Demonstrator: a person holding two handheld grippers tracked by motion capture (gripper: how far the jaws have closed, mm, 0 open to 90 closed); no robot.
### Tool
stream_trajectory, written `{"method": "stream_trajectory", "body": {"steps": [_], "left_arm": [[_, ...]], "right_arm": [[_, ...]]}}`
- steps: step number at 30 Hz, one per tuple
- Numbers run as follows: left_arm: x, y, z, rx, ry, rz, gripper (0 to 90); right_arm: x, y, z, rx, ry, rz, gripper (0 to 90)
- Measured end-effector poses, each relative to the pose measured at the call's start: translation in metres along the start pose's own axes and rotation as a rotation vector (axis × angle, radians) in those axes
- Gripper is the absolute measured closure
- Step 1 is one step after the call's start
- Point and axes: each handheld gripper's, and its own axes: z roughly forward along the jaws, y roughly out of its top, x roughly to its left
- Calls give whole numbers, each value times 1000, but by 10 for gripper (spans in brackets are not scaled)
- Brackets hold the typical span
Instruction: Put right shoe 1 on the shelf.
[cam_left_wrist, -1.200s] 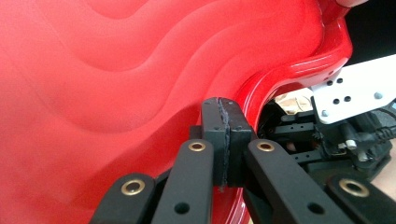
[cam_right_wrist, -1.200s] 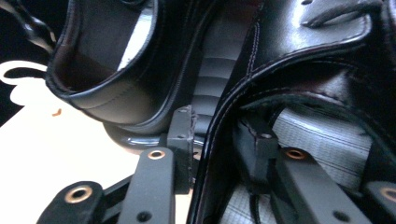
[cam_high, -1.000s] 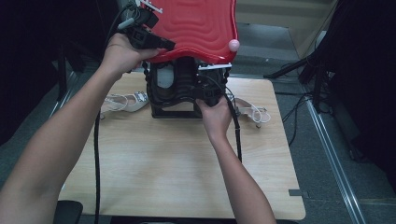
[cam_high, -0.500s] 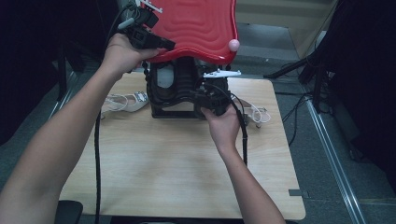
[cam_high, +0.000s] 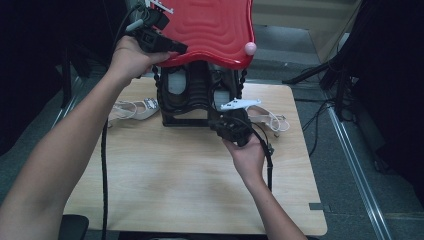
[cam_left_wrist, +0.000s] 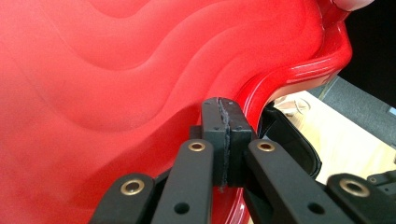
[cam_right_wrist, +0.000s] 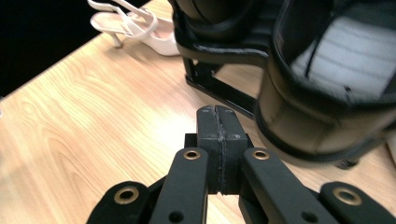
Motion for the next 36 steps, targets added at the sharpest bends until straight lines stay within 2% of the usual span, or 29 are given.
{"method": "stream_trajectory", "body": {"steps": [5,10,13,16,19,22,27,36], "left_arm": [[0,0,0,-2,1,0,900],[0,0,0,-2,0,-1,900],[0,-1,0,-3,2,1,900],[0,-1,0,-4,2,-2,900],[0,0,0,-3,1,-3,900],[0,-1,0,-3,1,-4,900],[0,-1,0,-4,3,4,900],[-1,-1,0,-3,2,7,900]], "right_arm": [[-13,-17,4,5,18,12,900],[-24,-23,10,5,-11,48,900],[-31,-20,11,-7,-28,72,900],[-34,-17,13,1,7,100,900],[-33,-16,14,-13,-2,120,900],[-33,-13,18,-23,-11,125,900],[-35,-4,24,-42,-63,112,900],[-44,11,31,-66,-102,125,900]]}}
